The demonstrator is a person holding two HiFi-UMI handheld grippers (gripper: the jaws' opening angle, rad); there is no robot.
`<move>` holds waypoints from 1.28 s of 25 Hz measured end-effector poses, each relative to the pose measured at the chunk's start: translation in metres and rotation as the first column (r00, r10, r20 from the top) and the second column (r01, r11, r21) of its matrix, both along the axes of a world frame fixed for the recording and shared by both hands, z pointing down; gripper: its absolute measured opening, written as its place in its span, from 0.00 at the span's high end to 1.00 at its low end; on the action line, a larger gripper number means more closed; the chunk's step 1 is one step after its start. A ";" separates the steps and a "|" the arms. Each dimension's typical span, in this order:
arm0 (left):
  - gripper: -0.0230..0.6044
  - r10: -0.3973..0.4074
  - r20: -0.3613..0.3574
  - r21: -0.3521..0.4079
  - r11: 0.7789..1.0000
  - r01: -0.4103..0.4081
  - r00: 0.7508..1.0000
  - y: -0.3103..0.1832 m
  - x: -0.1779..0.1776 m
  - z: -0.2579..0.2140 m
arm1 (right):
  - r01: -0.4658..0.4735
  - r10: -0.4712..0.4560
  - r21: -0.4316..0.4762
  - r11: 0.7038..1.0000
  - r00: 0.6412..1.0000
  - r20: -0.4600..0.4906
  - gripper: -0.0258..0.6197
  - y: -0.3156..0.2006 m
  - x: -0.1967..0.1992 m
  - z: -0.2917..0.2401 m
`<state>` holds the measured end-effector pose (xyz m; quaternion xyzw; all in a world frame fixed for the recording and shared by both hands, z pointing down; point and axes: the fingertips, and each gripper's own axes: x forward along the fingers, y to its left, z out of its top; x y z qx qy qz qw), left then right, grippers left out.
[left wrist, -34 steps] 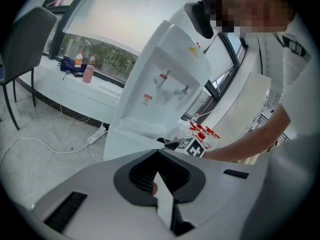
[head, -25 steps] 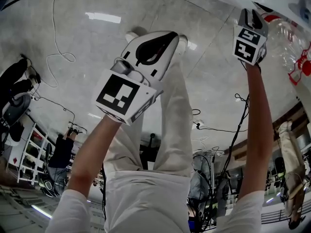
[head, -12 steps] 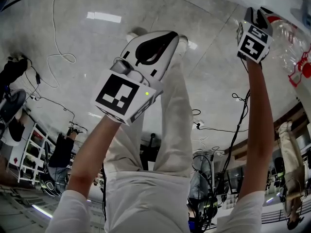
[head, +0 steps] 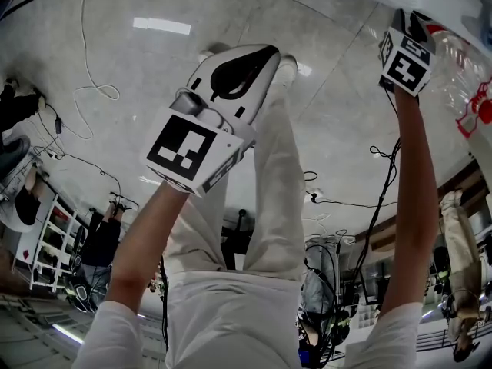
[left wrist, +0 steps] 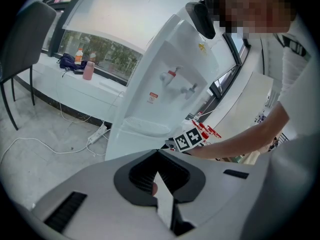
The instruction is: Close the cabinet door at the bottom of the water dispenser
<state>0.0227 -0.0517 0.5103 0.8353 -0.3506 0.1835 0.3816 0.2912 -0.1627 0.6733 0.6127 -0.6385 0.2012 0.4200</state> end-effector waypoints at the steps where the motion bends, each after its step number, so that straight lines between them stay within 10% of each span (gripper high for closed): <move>1: 0.96 0.001 0.000 0.000 1.000 -0.001 1.000 0.000 0.000 -0.001 | -0.007 0.007 0.001 1.000 1.000 0.004 0.80 -0.001 0.000 0.000; 32: 0.96 -0.009 -0.014 0.060 0.998 0.009 1.000 -0.010 0.002 -0.045 | -0.072 0.071 0.011 0.997 0.995 0.066 0.94 0.008 -0.009 -0.038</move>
